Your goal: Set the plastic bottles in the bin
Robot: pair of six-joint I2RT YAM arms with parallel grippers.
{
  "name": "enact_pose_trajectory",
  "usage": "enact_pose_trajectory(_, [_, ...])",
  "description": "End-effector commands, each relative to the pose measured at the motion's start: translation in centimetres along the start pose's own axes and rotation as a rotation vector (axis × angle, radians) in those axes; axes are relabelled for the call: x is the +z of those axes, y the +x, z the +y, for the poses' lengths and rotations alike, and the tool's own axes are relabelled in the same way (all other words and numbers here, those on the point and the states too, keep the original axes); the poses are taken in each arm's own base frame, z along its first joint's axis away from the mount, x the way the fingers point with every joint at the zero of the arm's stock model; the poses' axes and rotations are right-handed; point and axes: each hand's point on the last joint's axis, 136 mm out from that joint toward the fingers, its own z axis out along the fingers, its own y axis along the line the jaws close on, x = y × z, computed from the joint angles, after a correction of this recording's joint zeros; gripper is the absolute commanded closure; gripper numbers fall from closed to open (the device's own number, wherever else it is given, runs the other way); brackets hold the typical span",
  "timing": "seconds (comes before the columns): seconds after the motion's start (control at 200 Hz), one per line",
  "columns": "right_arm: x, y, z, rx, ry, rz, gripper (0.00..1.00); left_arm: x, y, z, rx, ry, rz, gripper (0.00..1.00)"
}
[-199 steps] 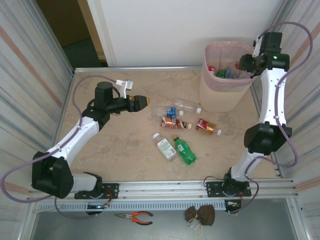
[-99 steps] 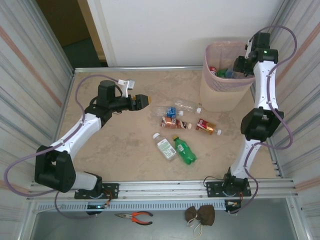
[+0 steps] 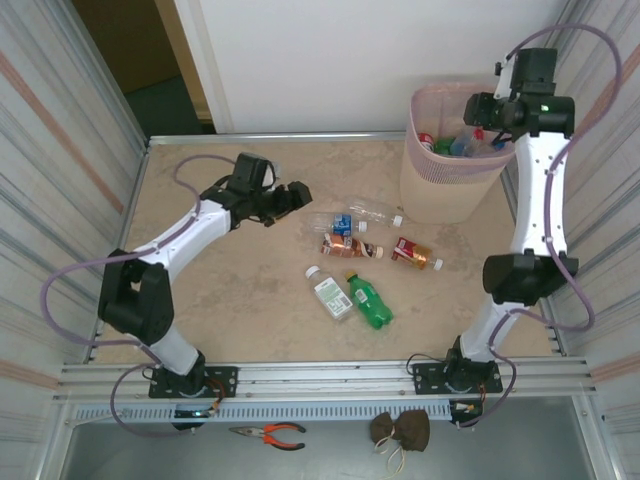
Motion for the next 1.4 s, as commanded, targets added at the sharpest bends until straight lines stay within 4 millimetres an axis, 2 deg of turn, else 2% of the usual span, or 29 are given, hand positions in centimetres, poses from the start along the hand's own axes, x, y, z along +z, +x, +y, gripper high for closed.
enact_pose_trajectory(0.0, [-3.3, -0.4, 0.9, 0.020, -0.028, -0.057, 0.45, 0.6, 0.5, 2.9, -0.322, -0.147, -0.016, 0.19])
enact_pose_trajectory(0.065, [-4.4, -0.3, 1.1, 0.021, -0.032, -0.075, 0.45, 1.4, 0.9, 3.5, -0.429, -0.165, -0.006, 0.18])
enact_pose_trajectory(0.22, [-6.4, 0.4, 1.4, 0.021, -0.048, -0.112, 0.44, 3.4, 1.3, 3.4, -0.608, -0.151, 0.031, 0.15])
enact_pose_trajectory(0.481, [-8.0, 1.3, 1.2, 0.017, -0.045, -0.135, 0.43, 6.5, 1.4, 2.3, -0.808, -0.104, 0.061, 0.10])
enact_pose_trajectory(0.616, [-8.4, 1.5, 1.1, 0.013, -0.046, -0.137, 0.42, 7.7, 1.1, 1.8, -0.865, -0.089, 0.068, 0.09])
enact_pose_trajectory(0.877, [-8.8, 1.5, 0.9, 0.011, -0.050, -0.147, 0.41, 10.1, 2.3, 1.8, -0.974, -0.119, 0.117, 0.12])
enact_pose_trajectory(1.398, [-9.5, 1.7, 0.9, 0.012, -0.061, -0.163, 0.42, 12.4, 2.7, 3.4, -1.044, -0.187, 0.111, 0.22])
